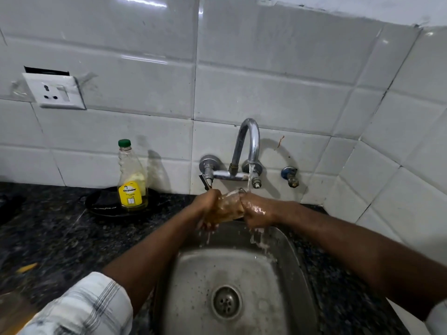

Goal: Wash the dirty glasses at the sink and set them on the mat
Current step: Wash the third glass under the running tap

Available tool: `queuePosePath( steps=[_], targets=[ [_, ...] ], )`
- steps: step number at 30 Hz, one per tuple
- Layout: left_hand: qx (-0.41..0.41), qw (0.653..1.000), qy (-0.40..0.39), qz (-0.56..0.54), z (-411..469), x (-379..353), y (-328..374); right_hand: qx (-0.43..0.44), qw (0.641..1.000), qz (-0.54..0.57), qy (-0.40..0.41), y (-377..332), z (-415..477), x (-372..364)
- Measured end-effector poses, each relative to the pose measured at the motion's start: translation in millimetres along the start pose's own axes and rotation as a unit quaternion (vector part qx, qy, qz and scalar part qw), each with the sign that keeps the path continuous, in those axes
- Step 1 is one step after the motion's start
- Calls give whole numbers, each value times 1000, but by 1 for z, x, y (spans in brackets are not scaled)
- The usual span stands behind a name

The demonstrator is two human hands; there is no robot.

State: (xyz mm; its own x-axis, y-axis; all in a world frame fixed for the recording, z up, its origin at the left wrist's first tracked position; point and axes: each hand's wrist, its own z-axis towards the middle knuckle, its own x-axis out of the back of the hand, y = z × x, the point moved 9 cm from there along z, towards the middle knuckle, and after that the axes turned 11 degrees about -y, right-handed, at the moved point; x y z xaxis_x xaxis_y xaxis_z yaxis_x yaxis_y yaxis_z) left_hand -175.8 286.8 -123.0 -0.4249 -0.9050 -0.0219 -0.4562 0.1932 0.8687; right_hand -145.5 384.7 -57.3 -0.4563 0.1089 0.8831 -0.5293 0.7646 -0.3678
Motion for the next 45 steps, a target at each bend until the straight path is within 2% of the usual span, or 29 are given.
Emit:
queuePosePath(
  steps=[1, 4, 6, 7, 8, 10, 11, 13, 15, 17, 19, 21, 23, 25, 27, 28, 29, 31, 32, 33, 35, 37, 38, 39, 40, 42, 43, 44, 45],
  targets=[
    [-21, 1000, 16, -5, -1, 3, 2, -8, 999, 38, -9, 2, 1, -4],
    [-242, 957, 160, 19, -11, 25, 25, -19, 985, 173, -9, 5, 4, -7],
    [-312, 933, 179, 29, -16, 23, 29, -23, 979, 202, -6, 6, 3, -9],
    [-284, 943, 172, 19, -13, 23, 26, -11, 981, 192, -8, 1, 2, -6],
    [-222, 965, 142, 5, -7, 22, 19, 18, 992, 121, -10, -7, 3, -5],
    [-53, 998, 15, 7, -2, 4, 2, 41, 997, -71, -12, -13, 1, -8],
    [-12, 999, -40, 12, -3, -3, -2, 46, 993, -107, -6, -15, -2, -10],
    [-50, 998, -39, 1, 2, 2, 5, 63, 997, -41, 14, -17, -3, -8],
    [-171, 983, 57, -38, -1, 17, 16, 50, 993, 101, 20, -15, 1, -2],
    [-251, 958, 133, -42, -11, 22, 22, 39, 989, 136, 29, -10, 3, 1],
    [-207, 970, 120, -37, -8, 16, 19, 45, 991, 125, 24, -13, 0, 2],
    [-75, 995, 49, -30, 0, 6, 4, 76, 996, -7, 39, -15, -1, 0],
    [-43, 998, -2, -40, 2, 2, 2, 56, 998, 4, 28, -10, -3, -3],
    [-159, 986, 31, -50, -1, 8, 18, 26, 995, 92, 33, -3, 0, 1],
    [-305, 946, 103, -20, -15, 15, 31, 2, 983, 181, 26, 8, 5, -2],
    [-328, 936, 123, -7, -18, 17, 32, 2, 981, 195, 8, 8, 7, -6],
    [-297, 947, 118, -16, -14, 17, 28, 0, 982, 189, -14, 4, 7, -9],
    [-138, 988, 22, -59, 3, 8, 6, 15, 996, 78, -26, -10, 4, -5],
    [-63, 995, -36, -67, 6, 1, -5, 26, 999, 20, -21, -12, 2, -3],
    [-36, 995, -61, -74, 6, -3, -9, 29, 999, -5, -18, -12, 0, -2],
    [-105, 990, -14, -94, 4, 5, 0, 5, 1000, 11, -26, -6, 4, -3],
    [-275, 956, 86, -63, -11, 17, 22, -19, 997, 71, -11, 1, 3, 2],
    [-322, 938, 130, -26, -18, 19, 27, -19, 997, 74, -20, 1, 3, 1],
    [-310, 938, 153, 3, -16, 20, 27, -20, 995, 96, -27, 2, 4, -2],
    [-249, 956, 152, 5, -8, 23, 21, -25, 994, 104, -32, 1, 3, -4],
    [-63, 996, 40, -45, 5, 11, -5, 4, 1000, 16, -26, -10, -1, -3],
    [-13, 997, -20, -72, 5, 2, -13, 8, 1000, -12, -13, -11, -4, -1],
    [-15, 995, -35, -89, 4, -1, -13, 8, 1000, -19, -10, -10, -5, -1],
    [-63, 994, -6, -87, 4, 5, -7, 18, 1000, 19, -12, -9, -4, 0]
  ],
)
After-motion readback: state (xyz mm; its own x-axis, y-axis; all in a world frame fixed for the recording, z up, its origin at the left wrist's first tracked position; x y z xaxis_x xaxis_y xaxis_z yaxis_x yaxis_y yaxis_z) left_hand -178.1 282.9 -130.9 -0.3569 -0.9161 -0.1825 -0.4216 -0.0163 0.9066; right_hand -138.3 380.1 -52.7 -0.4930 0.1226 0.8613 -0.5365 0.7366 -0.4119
